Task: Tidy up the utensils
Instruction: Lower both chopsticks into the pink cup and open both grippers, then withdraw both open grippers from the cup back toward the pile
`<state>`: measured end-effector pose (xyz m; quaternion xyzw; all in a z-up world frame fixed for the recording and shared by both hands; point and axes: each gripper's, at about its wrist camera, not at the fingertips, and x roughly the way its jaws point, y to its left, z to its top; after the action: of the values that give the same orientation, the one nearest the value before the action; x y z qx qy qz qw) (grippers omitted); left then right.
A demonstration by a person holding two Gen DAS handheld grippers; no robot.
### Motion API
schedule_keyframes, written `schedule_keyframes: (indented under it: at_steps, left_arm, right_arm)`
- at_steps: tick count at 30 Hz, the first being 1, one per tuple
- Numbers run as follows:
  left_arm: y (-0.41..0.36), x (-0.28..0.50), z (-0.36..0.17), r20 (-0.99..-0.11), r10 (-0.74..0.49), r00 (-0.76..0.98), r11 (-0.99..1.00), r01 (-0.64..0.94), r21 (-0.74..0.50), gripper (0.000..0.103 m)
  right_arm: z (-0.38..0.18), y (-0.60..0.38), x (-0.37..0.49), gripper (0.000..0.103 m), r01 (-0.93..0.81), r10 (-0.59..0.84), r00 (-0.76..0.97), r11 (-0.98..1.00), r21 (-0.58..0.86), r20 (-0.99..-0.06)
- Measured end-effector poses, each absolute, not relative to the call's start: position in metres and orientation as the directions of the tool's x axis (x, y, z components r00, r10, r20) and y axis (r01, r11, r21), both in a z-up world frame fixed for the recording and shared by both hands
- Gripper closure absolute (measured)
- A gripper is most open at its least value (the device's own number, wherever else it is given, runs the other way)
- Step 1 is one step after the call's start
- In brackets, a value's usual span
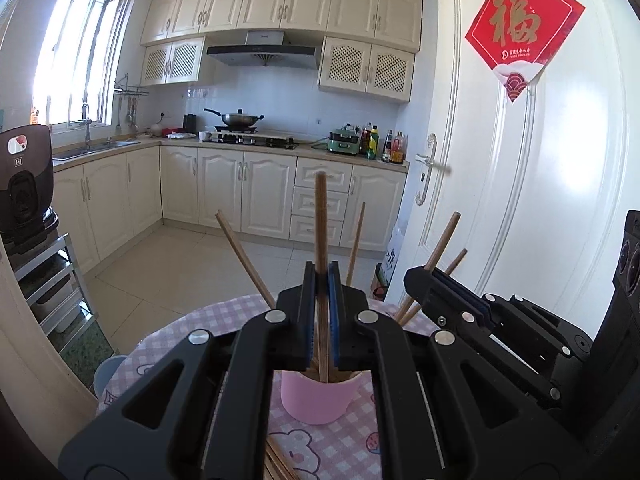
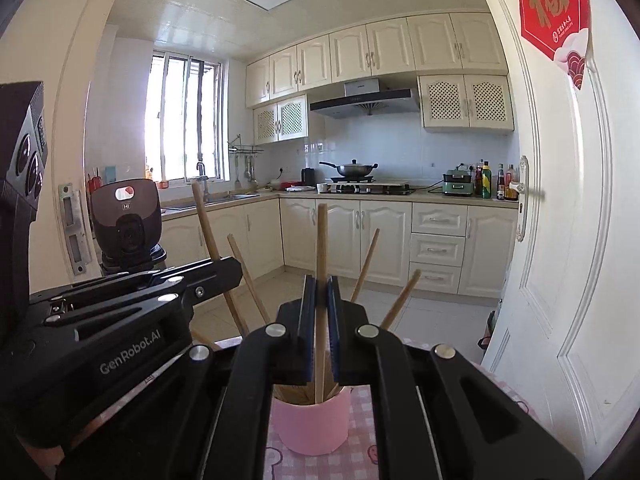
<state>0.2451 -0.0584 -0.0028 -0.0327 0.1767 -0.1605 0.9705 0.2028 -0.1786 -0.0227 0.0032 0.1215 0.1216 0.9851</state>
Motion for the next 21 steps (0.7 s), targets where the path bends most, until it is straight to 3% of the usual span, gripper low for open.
schedule_keyframes:
  at_steps: [7,9,10,11,17,21]
  left_arm:
    - [-0.060,0.233,-0.009,-0.361,-0.309,0.880,0.950,0.305,-0.070,0.094]
    - [-0.059,0.227,-0.010,-0.364,-0.299,0.882,0.952,0.301,-0.054,0.077]
    - [-0.058,0.223,-0.009,-0.357,-0.290,0.888,0.955,0.291,-0.051,0.049]
    - [-0.057,0.219,-0.008,-0.339,-0.282,0.898,0.958,0.283,-0.049,0.040]
    - [-0.051,0.198,-0.004,-0.313,-0.279,0.908,0.958,0.284,-0.031,0.038]
    - [-0.046,0.186,-0.003,-0.314,-0.259,0.913,0.963,0.267,-0.016,0.031]
  right_arm:
    - [-0.033,-0.173,0.200,0.098,-0.243,0.244,0.928,0.969,0.037,-0.282]
    - [-0.033,-0.174,0.197,0.097,-0.247,0.249,0.925,0.968,0.046,-0.287]
    - [-0.033,-0.173,0.196,0.097,-0.246,0.248,0.925,0.968,0.044,-0.288]
    - [-0.032,-0.173,0.194,0.097,-0.245,0.247,0.925,0.969,0.042,-0.290]
    - [-0.031,-0.173,0.180,0.095,-0.247,0.254,0.922,0.967,0.061,-0.293]
    - [-0.027,-0.170,0.167,0.084,-0.250,0.258,0.924,0.966,0.065,-0.281]
